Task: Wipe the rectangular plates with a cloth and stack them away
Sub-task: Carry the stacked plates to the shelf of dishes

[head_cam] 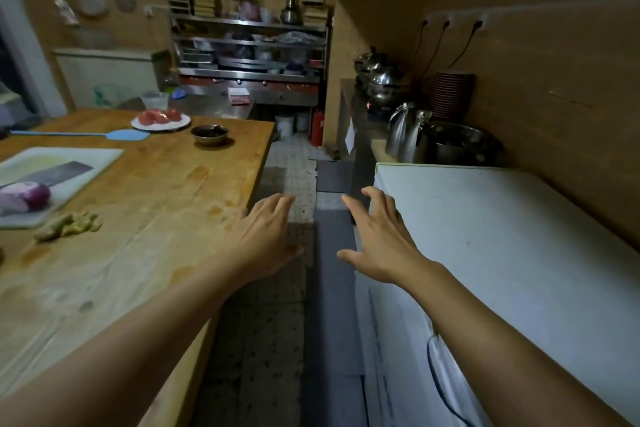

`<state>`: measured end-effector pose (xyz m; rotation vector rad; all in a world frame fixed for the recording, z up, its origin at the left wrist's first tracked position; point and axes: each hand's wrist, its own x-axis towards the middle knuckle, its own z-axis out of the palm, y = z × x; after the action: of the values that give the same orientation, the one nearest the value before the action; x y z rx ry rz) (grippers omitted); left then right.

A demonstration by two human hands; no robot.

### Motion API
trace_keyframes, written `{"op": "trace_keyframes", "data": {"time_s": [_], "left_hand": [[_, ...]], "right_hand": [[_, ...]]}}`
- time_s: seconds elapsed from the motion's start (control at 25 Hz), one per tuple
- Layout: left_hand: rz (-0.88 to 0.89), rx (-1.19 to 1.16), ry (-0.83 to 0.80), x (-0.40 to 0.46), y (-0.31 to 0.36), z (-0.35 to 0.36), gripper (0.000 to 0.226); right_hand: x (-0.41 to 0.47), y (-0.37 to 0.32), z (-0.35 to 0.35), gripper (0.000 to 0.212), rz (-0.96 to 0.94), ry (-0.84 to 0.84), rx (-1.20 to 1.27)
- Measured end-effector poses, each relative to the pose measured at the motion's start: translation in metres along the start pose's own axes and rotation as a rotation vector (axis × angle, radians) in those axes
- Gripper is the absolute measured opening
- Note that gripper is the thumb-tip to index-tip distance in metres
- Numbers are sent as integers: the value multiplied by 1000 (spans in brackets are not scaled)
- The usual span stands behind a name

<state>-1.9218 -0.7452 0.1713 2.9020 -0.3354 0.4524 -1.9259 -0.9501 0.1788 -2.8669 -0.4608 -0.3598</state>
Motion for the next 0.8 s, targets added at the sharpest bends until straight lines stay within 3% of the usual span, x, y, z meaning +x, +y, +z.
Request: {"op": "trace_keyframes", "data": {"time_s": [0.32, 0.8], "left_hand": [[28, 19, -74, 146, -53, 51, 90], [-90, 7, -136, 428, -103, 112, 87]], "right_hand": [[154, 47, 55, 91, 37, -33, 34], [457, 181, 108, 92, -58, -95, 94]]}}
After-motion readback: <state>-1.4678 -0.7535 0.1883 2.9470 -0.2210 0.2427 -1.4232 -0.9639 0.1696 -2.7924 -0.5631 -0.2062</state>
